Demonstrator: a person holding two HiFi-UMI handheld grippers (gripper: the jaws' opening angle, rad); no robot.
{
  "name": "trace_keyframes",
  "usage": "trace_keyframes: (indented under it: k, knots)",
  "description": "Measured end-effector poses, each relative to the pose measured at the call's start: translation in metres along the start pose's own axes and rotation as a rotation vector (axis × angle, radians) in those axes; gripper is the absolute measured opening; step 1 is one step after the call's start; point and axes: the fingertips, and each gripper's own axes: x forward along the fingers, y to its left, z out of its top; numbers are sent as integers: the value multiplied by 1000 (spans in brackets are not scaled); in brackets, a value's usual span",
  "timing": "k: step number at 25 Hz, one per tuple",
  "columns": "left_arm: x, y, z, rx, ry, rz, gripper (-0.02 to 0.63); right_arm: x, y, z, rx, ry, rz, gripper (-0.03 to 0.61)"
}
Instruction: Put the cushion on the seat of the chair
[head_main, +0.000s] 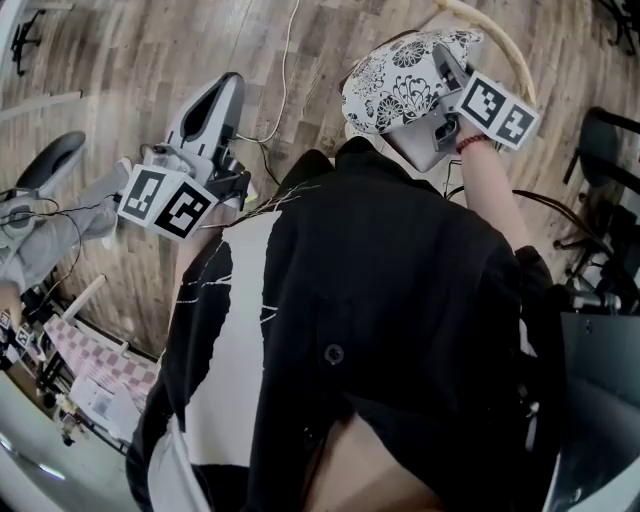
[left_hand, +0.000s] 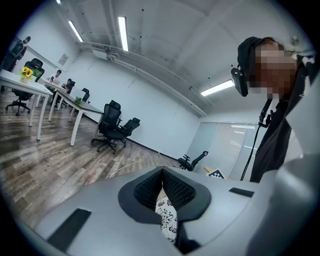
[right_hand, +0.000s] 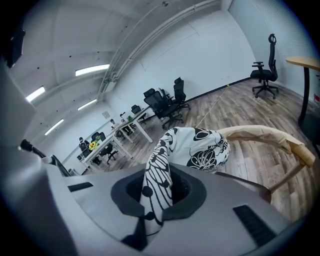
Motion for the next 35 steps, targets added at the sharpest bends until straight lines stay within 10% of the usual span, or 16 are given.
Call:
trace_keyframes:
  k: [35]
  knots:
    - [36,-45,-35,33,131,-90,15,-71,-142,-89,240,41,-296,25]
